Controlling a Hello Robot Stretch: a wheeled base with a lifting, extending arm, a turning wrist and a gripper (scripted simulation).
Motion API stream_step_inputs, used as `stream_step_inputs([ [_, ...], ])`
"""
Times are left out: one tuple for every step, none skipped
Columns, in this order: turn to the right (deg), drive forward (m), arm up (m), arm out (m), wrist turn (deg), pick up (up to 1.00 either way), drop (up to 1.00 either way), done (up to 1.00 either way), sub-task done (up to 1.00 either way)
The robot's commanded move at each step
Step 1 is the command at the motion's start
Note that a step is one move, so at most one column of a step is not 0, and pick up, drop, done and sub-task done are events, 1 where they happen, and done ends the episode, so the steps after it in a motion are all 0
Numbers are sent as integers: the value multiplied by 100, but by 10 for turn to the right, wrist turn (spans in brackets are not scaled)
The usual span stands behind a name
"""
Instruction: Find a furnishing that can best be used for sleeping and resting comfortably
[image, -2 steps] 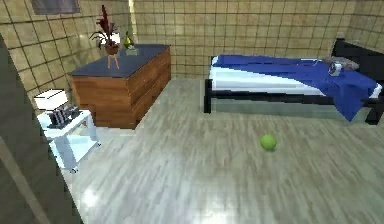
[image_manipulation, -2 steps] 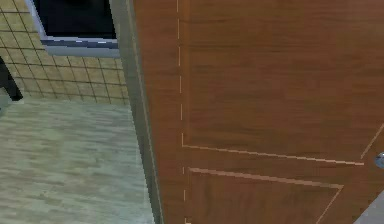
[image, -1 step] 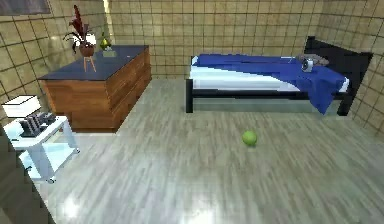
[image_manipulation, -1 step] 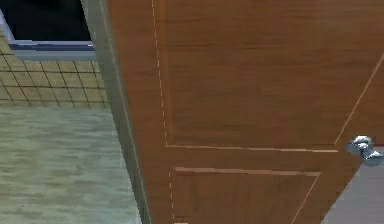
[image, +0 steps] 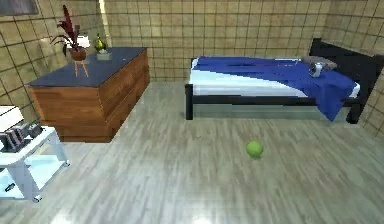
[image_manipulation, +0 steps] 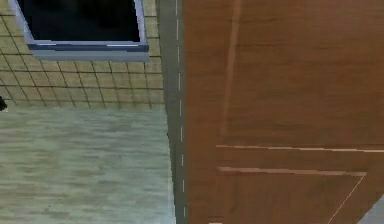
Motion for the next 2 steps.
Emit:
stream_step_inputs([
  [60,0,0,0,0,0,0,0,0],
  [0,100,0,0,0,0,0,0,0],
])
